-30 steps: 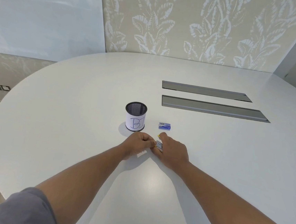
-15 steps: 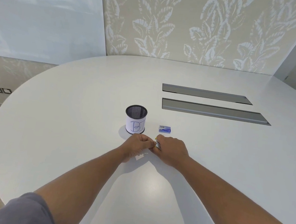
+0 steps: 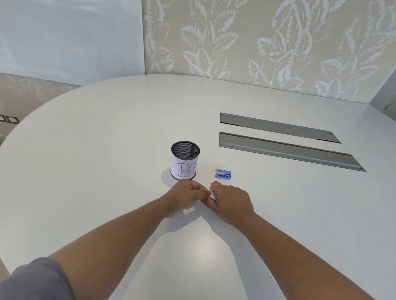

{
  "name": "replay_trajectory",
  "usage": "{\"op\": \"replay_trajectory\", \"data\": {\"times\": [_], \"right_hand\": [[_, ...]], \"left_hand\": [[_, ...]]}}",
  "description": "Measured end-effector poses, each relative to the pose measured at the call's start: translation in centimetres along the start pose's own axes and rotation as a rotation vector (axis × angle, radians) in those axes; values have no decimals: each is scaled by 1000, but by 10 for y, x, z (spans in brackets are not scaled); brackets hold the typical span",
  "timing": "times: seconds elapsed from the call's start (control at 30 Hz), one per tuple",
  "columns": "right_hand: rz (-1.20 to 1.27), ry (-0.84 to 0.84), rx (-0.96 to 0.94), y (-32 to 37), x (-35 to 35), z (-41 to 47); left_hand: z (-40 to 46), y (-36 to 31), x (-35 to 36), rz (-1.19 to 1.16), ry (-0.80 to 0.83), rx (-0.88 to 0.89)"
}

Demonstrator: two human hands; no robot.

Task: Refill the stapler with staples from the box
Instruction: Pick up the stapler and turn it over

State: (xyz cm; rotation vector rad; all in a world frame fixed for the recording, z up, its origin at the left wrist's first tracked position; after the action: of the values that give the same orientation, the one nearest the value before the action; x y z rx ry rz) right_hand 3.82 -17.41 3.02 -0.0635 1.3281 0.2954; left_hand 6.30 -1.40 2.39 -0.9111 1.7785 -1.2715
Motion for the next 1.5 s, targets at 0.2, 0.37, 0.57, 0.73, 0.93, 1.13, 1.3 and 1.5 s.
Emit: {"op": "replay_trajectory", "data": {"times": [0.2,0.37,0.57,0.73,0.93,1.13,1.3,1.5], "right_hand": [[13,14,4,0,1,-3],[189,-59,127,-1,-5,-2],[665,-66,255,-2,-5,1],[975,-10,316,5,-4,-2],[1435,-36,442,1,-11,-5],[1637,30,578,-2,-9,-10],[1824,52,662,-7,2,-16],[1863,69,668,-10,5,-14]], "left_hand": [[3,2,1,45,4,2],[3,0,1,-30,-58,-21],[4,0,4,-76,-36,-16],[-1,1,4,-104,-43,21],[-6,-1,12,83,6,105],[-3,8,12,274,9,211],[-3,6,12,261,4,211],[-5,4,13,284,-7,210]]}}
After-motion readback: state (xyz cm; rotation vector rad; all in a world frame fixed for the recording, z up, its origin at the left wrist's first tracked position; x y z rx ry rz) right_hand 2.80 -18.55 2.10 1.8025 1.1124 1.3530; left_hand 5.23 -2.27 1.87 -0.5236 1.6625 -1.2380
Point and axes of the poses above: each hand's wrist, its own z-axis towards the middle knuckle, its own x-axis out of the palm, y = z × x, the point moved 3 cm from there along z, towards the middle knuckle, and after that the axes turned 1 degree about z, right-handed, at the moved point
